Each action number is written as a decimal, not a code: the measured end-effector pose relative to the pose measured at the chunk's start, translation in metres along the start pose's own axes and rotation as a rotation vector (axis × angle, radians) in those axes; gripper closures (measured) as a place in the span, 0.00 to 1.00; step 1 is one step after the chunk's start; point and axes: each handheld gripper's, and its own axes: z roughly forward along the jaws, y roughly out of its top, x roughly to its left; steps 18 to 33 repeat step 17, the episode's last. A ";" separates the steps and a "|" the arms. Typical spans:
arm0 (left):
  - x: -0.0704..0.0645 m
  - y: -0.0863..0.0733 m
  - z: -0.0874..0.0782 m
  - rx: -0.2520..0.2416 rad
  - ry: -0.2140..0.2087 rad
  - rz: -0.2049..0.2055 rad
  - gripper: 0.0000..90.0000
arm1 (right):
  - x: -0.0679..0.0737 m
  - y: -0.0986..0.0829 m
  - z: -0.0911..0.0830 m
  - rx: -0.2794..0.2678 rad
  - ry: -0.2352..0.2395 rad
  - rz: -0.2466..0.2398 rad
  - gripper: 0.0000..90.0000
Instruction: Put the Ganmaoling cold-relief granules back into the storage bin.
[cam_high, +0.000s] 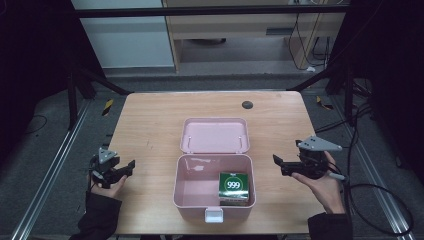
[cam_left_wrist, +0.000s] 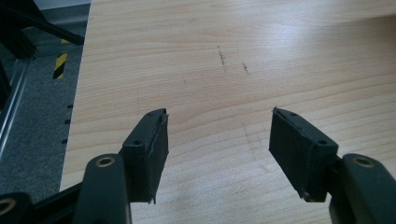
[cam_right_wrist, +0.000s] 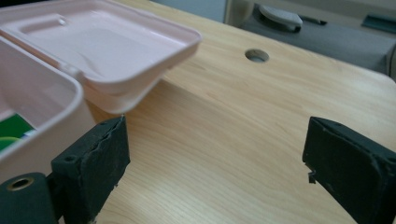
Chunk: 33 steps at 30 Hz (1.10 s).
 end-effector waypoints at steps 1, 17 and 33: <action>0.000 0.000 0.000 -0.001 -0.001 0.000 0.42 | -0.002 -0.004 0.002 0.012 -0.010 0.005 0.08; 0.000 -0.003 0.007 0.018 0.001 0.001 0.39 | -0.031 -0.064 0.030 0.151 -0.141 0.126 0.07; 0.000 -0.003 0.007 0.018 0.001 0.001 0.39 | -0.031 -0.064 0.030 0.151 -0.141 0.126 0.07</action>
